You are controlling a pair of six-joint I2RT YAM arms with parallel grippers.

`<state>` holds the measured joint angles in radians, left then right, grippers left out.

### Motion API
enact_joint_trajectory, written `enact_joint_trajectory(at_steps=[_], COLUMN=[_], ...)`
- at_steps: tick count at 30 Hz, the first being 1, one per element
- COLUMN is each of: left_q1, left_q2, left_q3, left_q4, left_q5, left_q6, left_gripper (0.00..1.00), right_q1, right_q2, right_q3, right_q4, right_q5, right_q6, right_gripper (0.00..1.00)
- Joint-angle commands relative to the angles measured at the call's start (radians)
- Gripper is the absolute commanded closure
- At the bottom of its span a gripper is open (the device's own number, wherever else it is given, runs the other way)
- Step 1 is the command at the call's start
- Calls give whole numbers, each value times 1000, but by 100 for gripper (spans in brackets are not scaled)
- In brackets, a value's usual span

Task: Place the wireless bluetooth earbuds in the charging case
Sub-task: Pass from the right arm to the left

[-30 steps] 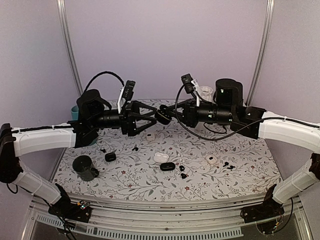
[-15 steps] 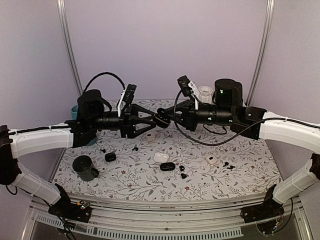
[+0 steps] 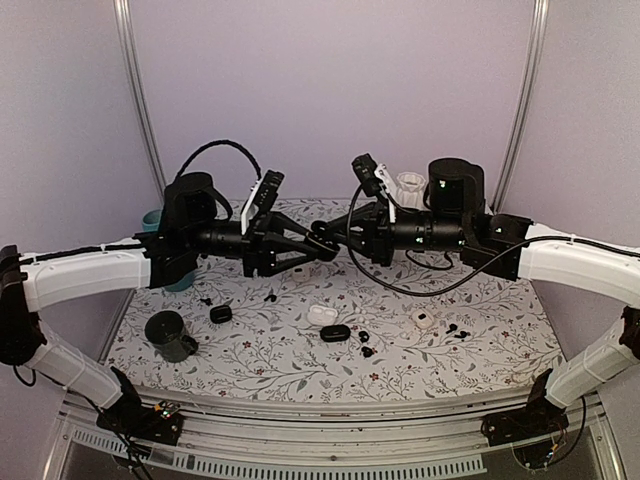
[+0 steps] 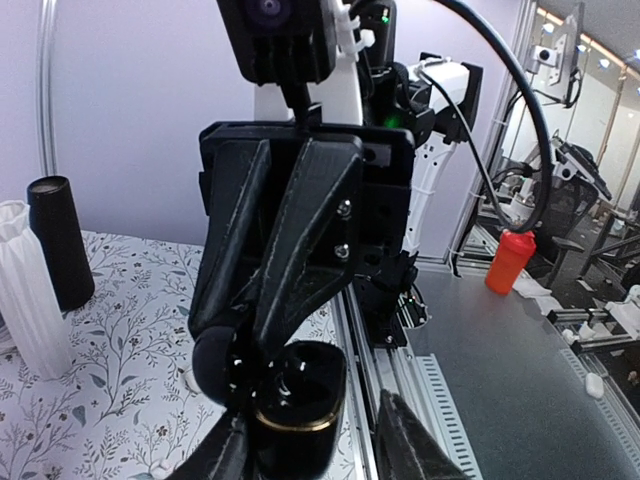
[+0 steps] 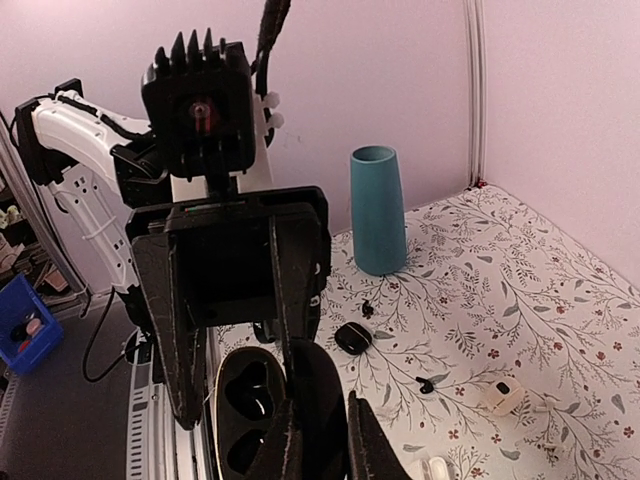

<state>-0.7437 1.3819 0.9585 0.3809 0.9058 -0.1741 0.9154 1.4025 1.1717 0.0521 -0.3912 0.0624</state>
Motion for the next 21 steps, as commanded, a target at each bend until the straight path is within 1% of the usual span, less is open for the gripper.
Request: enact_joint_trajectory(at_steps=[1, 3, 6, 15, 21], left_q1=[-19, -18, -20, -19, -20], left_q2=[20, 23, 24, 8, -10], left_q3=[37, 39, 42, 31, 21], left_q4=[-54, -52, -53, -16, 17], left_q5=[14, 18, 19, 21, 22], left_q6=[33, 32, 32, 12, 4], left_gripper=[60, 63, 64, 62, 63], right_q1=[6, 5, 6, 6, 6], right_q2=[-14, -15, -16, -7, 4], right_q3=[58, 62, 62, 65, 72], right_q4=[16, 16, 14, 1, -9], right_q5=[-13, -8, -3, -12, -30], right_q6=[-12, -13, -16, -16, -14], right_gripper=[97, 97, 97, 97, 97])
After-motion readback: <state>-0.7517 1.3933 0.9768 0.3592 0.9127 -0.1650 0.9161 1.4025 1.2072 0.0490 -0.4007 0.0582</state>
